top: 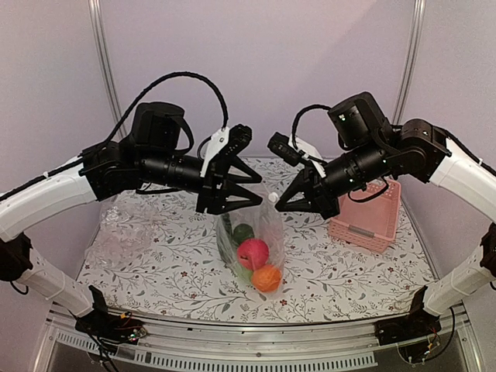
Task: Place the food in the zip-top bag and seal the zipper
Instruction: Pass from the right arm to the left
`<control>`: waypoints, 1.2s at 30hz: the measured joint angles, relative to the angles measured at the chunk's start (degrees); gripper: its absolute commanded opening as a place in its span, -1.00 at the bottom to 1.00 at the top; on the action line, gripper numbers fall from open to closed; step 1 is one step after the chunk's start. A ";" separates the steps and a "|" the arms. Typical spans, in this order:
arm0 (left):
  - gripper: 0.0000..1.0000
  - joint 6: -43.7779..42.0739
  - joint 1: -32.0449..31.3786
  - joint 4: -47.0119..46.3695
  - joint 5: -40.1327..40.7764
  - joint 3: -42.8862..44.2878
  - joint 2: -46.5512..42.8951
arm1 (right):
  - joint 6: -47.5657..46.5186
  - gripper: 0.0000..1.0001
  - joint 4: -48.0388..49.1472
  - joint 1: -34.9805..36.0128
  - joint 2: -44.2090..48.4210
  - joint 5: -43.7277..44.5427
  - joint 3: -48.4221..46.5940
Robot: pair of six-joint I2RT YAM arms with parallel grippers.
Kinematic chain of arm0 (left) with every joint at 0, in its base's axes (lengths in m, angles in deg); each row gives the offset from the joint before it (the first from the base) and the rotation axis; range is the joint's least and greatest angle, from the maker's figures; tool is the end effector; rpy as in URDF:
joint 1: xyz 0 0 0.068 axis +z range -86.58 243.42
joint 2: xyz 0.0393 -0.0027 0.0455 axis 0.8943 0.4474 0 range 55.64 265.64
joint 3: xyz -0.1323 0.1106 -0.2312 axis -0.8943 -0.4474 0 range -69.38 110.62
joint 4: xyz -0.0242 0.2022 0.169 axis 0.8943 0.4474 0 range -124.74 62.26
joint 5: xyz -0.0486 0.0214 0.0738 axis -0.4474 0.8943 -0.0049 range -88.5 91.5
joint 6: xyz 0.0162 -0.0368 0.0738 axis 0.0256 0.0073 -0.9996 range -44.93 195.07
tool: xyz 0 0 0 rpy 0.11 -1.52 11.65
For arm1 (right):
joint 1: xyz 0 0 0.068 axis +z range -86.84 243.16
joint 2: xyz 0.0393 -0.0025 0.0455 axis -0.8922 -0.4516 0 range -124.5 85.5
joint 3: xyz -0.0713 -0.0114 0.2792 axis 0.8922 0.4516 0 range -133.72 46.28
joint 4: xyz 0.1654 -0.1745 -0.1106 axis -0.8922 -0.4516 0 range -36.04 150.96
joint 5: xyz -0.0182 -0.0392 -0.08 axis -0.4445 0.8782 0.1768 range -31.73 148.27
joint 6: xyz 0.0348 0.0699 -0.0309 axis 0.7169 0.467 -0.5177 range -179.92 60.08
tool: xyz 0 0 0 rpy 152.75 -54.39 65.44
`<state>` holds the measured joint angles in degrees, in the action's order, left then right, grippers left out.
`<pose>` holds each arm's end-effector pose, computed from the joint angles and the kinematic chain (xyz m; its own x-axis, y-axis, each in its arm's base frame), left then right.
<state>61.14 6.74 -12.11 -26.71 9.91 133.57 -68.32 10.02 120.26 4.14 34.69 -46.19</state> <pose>0.1564 -0.3014 0.4029 0.0421 0.3221 -0.9458 0.9975 0.0396 0.0579 0.1483 0.2836 0.4065 -0.2073 -0.5671 -0.7971 -0.9772 0.1587 0.1412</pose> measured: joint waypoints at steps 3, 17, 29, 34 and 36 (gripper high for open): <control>0.02 0.00 0.00 -0.42 -0.39 0.35 1.22 | 0.00 -1.00 0.20 0.00 0.26 -0.83 0.24; -0.07 0.66 0.00 -3.85 -1.44 1.46 3.74 | 0.42 -1.00 2.05 0.00 0.31 -2.75 2.01; -0.13 0.87 -0.02 -3.17 -2.97 1.38 5.07 | 0.94 -1.00 2.97 -0.02 0.79 -2.64 3.34; -0.16 0.26 -0.02 -0.52 -1.81 1.36 4.52 | 0.98 -1.00 2.99 -0.02 1.55 -2.47 3.67; -0.18 -0.13 -0.02 0.48 -1.18 1.36 4.13 | 1.01 -1.00 2.99 -0.02 1.60 -2.47 3.67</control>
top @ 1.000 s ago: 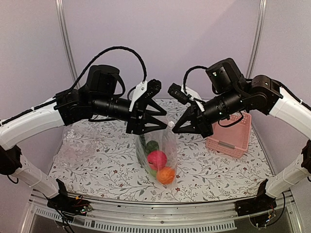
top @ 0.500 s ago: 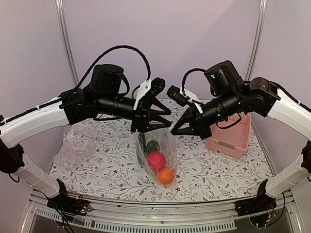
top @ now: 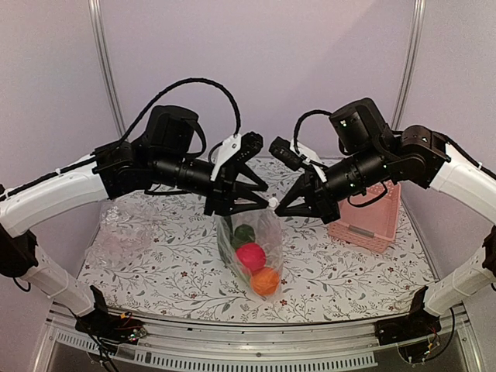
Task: Place the food in the zip-top bag and seal the zipper
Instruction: Pass from the right arm to the left, then pass from the left arm to the right
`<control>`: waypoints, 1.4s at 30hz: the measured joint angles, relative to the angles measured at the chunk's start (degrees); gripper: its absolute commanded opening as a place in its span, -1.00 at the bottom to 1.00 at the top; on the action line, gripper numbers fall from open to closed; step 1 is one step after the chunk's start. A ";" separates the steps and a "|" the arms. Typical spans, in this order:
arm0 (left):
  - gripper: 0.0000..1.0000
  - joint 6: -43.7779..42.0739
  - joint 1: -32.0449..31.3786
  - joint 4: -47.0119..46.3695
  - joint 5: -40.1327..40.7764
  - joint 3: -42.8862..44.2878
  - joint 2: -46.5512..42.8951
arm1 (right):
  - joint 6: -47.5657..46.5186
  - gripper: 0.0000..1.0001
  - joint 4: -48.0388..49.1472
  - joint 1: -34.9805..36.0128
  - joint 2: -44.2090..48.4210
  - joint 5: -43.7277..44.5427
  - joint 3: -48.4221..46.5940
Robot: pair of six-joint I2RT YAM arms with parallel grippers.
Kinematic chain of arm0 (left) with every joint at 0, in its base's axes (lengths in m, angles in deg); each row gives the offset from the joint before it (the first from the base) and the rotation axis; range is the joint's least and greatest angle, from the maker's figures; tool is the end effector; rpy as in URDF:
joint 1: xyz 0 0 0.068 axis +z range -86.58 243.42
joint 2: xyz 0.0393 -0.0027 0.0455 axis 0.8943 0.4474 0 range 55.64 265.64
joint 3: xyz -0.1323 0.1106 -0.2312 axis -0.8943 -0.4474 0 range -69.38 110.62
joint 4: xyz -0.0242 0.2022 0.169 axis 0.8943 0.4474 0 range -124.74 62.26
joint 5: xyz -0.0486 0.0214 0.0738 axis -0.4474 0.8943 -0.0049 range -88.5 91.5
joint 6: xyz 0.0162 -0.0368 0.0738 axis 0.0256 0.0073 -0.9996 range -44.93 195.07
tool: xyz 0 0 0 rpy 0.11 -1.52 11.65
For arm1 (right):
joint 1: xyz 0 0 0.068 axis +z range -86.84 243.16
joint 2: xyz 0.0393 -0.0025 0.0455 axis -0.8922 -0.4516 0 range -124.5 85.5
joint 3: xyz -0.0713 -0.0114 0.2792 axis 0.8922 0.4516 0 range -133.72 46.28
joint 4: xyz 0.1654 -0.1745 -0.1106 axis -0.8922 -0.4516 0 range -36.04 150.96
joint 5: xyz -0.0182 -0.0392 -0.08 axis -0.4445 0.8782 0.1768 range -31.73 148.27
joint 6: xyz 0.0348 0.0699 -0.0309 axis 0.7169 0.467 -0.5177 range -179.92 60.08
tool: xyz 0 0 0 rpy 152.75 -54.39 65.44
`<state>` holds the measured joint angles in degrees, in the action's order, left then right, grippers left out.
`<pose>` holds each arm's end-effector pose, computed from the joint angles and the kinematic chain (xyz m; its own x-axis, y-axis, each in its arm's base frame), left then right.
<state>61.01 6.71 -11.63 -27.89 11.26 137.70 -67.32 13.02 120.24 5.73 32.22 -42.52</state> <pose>0.1656 -0.3181 0.3874 0.0154 0.3622 -0.9320 0.9996 0.0176 0.0234 0.1441 0.2821 0.3994 -0.2174 -0.5489 -0.8071 -0.9760 0.1318 0.1733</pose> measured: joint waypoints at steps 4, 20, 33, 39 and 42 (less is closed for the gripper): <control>-0.28 -1.03 0.00 2.25 1.01 0.00 -0.28 | 0.02 -1.00 0.00 0.00 0.00 -0.02 0.00; -1.00 -1.14 -0.20 5.60 4.39 2.25 0.52 | 1.20 -0.69 1.29 -0.02 0.22 0.92 0.74; -1.00 9.27 -0.31 8.44 13.55 5.70 -0.04 | 8.13 0.62 18.49 -0.02 11.98 11.32 16.15; -1.00 14.23 -0.31 11.54 16.50 8.70 -1.03 | 12.74 0.54 30.58 -0.02 15.78 14.88 23.10; -1.00 14.88 -0.31 12.76 16.55 8.79 -1.95 | 14.21 0.40 34.71 -0.02 15.13 15.58 23.12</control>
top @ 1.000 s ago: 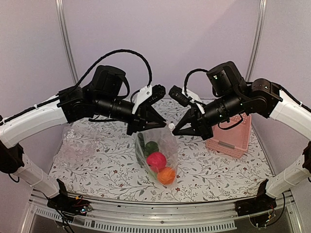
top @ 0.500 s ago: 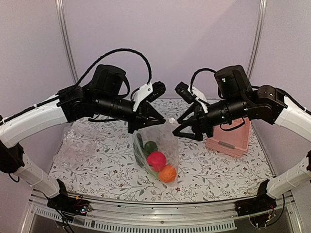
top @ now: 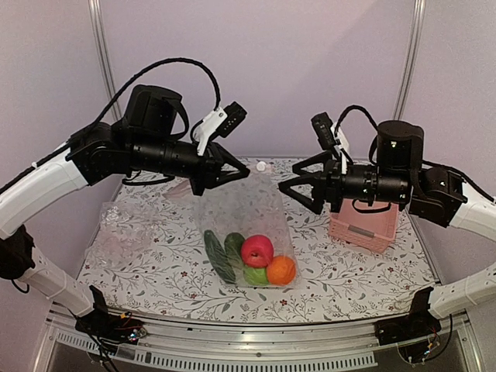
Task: Place the food in the zip-top bag and seal the zipper
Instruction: Pass from the left arm to the right
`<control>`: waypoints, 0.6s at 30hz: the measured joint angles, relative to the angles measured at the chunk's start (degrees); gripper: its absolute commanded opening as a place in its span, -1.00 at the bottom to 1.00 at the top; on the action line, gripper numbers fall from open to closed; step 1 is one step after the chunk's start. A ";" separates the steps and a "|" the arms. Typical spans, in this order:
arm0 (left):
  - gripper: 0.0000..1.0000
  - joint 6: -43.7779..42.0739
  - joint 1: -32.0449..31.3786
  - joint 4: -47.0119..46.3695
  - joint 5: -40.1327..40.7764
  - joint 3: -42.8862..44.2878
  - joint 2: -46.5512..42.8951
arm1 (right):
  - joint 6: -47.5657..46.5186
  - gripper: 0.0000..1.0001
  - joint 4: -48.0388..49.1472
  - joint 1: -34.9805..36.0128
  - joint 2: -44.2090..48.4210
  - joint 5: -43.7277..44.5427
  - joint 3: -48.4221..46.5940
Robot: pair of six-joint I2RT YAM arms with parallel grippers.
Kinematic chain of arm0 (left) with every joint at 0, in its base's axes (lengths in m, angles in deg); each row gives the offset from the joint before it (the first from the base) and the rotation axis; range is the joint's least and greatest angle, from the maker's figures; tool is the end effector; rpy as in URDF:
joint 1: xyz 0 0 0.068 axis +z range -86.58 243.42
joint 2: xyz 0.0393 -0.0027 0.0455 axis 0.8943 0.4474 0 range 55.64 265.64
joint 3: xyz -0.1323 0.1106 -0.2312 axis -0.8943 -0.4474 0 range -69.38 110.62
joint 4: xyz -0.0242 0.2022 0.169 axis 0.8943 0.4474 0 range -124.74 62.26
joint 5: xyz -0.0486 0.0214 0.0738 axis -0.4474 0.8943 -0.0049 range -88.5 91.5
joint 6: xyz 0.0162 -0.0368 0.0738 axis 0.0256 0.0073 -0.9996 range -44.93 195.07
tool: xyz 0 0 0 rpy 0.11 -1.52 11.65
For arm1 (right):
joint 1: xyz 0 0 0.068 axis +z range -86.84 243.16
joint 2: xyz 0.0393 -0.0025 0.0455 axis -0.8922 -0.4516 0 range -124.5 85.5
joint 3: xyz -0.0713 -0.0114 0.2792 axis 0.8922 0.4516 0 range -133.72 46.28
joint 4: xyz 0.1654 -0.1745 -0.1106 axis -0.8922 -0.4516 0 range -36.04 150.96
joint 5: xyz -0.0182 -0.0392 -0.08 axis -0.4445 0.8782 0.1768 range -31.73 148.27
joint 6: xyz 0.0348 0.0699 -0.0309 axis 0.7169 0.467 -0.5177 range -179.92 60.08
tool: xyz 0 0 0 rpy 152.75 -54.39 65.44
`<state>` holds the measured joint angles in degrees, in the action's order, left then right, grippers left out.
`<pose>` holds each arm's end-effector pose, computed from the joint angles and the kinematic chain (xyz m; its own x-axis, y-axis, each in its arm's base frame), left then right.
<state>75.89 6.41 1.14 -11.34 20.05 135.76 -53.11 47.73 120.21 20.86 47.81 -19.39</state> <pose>0.1702 -0.2922 0.4236 -0.2568 0.3699 -0.8929 0.9224 0.3695 -0.1122 0.1466 0.2509 0.4001 -0.2234 -0.1304 -0.9660 -0.9016 0.4042 0.1540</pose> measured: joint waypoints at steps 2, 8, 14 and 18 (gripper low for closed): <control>-1.00 0.24 0.00 0.59 0.02 0.00 -0.55 | 0.52 0.33 1.92 0.00 -0.96 0.00 -0.22; -1.00 1.60 0.00 2.40 0.13 -0.02 -1.11 | 1.44 0.20 4.09 0.00 -6.19 -4.48 -2.43; -1.00 2.75 0.00 2.84 0.24 -0.31 -1.14 | 1.90 -0.13 4.28 0.26 -8.00 -6.51 -2.75; -1.00 3.08 0.00 2.89 0.22 -0.46 -1.16 | 2.75 -0.35 4.55 0.31 -9.25 -6.86 -4.00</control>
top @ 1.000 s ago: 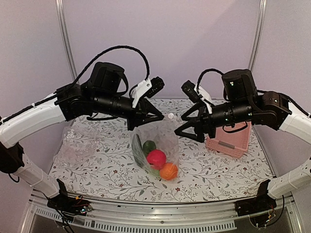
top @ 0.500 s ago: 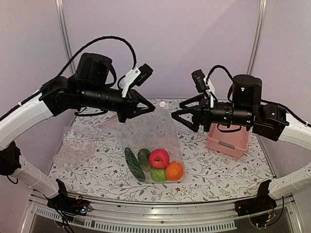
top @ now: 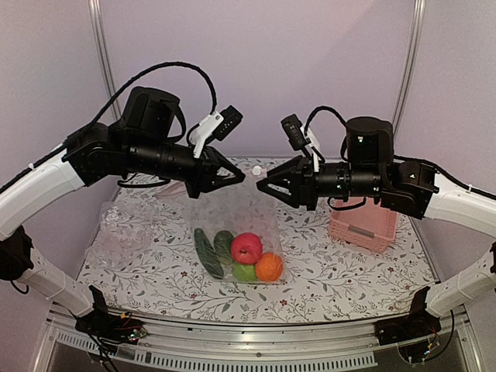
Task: Place the food in the zip-top bag and seal the zipper
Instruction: Pass from the left arm to the right
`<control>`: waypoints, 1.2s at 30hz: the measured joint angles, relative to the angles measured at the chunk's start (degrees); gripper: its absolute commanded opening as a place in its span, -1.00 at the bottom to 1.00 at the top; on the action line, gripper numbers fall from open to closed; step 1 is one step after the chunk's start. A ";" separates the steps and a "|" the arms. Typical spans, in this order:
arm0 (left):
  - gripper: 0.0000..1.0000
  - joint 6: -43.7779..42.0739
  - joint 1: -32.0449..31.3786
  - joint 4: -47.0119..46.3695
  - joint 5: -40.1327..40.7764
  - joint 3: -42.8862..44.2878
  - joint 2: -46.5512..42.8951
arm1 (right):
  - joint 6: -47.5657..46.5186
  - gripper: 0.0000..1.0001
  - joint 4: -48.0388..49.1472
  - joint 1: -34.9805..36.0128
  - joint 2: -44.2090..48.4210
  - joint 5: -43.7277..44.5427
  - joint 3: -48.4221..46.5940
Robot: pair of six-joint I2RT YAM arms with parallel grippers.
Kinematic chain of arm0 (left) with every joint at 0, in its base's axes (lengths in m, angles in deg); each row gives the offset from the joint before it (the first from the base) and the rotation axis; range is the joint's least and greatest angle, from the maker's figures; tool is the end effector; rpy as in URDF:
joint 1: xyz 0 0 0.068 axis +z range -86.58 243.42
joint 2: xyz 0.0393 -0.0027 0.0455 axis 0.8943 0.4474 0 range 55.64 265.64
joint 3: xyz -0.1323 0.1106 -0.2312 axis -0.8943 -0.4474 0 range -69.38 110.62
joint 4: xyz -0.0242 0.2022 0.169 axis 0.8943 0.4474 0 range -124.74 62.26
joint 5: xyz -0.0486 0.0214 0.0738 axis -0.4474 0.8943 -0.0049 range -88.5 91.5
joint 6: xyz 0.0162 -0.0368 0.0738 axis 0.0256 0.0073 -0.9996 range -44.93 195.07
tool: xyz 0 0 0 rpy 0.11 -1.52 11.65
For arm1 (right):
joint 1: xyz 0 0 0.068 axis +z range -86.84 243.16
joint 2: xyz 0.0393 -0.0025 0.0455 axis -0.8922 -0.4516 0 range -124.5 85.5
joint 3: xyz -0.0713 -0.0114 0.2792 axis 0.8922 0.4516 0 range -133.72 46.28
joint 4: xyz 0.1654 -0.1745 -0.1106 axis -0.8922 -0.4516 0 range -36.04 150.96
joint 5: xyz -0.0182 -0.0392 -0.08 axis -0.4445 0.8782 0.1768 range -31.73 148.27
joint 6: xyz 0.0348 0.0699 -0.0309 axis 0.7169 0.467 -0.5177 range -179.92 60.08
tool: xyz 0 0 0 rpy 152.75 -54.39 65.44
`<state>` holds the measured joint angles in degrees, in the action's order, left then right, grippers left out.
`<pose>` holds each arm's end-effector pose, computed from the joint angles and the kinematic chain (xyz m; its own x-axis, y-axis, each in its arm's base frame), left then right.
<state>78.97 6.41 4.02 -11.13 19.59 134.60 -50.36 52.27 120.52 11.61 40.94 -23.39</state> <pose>0.1653 -0.2843 0.4205 -0.3240 0.3773 -0.8676 0.9029 0.3971 -0.1645 0.1621 0.2939 0.3919 -0.2783 -0.1407 -0.9501 -0.9271 0.2979 0.2275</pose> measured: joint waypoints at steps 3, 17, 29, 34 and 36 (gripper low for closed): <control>-1.00 0.24 0.00 0.00 -0.04 0.00 0.00 | -0.04 -0.49 0.24 0.00 -0.72 -0.07 -0.50; 0.27 1.70 0.02 -0.94 -1.99 -0.31 -0.26 | 0.07 -1.00 0.13 0.09 -2.10 -1.64 -1.01; 0.33 3.74 3.17 -4.61 -15.89 -0.44 -1.18 | -0.35 -1.00 0.04 0.11 -2.34 -7.28 -1.01; 0.30 3.43 3.17 -4.57 -19.12 -0.44 0.42 | -0.33 -1.00 -0.11 0.11 -2.34 -7.32 -1.01; 0.27 3.26 3.17 -4.57 -19.74 -0.44 1.09 | -0.33 -1.00 -0.20 0.11 -2.34 -7.41 -1.01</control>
<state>82.23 9.58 -0.54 -30.86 19.15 135.69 -50.68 52.08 120.63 9.27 33.53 -24.40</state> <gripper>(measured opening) 0.653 0.003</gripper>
